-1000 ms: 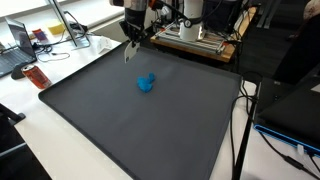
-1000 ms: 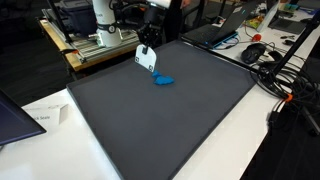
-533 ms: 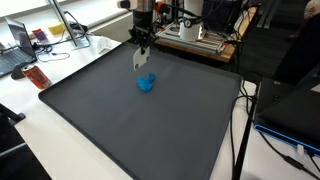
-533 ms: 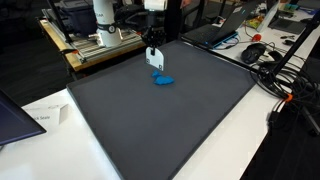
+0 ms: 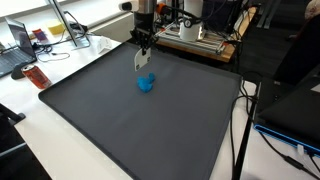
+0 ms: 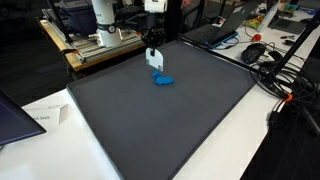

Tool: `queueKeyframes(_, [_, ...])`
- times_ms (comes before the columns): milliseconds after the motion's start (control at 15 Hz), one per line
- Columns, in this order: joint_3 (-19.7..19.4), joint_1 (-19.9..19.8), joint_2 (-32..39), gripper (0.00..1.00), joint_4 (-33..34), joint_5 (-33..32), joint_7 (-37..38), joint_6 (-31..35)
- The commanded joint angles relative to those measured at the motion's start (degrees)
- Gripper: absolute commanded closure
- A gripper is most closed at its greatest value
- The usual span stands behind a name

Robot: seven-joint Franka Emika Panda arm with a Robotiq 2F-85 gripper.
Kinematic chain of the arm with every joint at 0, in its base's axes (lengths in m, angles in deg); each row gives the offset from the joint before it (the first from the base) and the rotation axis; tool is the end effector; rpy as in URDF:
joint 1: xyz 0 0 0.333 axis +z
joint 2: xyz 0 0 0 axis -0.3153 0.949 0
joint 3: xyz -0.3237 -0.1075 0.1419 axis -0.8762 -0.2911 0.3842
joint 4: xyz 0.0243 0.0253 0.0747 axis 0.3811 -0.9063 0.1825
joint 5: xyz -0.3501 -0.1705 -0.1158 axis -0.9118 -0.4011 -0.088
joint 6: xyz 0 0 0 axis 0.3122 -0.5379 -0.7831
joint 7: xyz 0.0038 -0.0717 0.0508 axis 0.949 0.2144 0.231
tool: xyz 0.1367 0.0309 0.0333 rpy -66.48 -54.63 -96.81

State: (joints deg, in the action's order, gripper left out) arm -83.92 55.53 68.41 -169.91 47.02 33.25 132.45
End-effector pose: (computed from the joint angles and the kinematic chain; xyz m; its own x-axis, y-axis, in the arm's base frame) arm 0.4920 0.0096 0.3017 0.9958 0.0280 0.0869 0.0135 -0.9864 0.1639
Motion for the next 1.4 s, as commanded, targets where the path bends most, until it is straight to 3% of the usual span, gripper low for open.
queueKeyframes(0, [1.1, 0.9, -1.9, 0.99, 0.1, 2.8, -1.2, -1.7])
queueKeyframes(200, [2.2, 1.8, -2.2, 0.99, 0.4, 5.8, -1.3, -3.1])
queueKeyframes(267, [13.2, -8.7, -1.5, 0.99, 0.6, 7.6, -1.7, -3.3])
queueKeyframes(333, [15.7, -10.8, -0.8, 0.99, 0.7, 9.0, -1.2, -3.0])
queueKeyframes(600, [34.2, -28.6, 2.3, 0.99, 1.7, 13.6, 0.8, -1.0])
queueKeyframes(867, [51.3, -46.8, 4.4, 0.99, 3.2, 12.6, 3.6, 0.7])
queueKeyframes(1067, [60.1, -56.8, 5.7, 0.99, 4.2, 11.3, 5.8, 1.9])
queueKeyframes(1333, [65.0, -63.2, 7.2, 0.99, 5.2, 9.5, 8.3, 3.0])
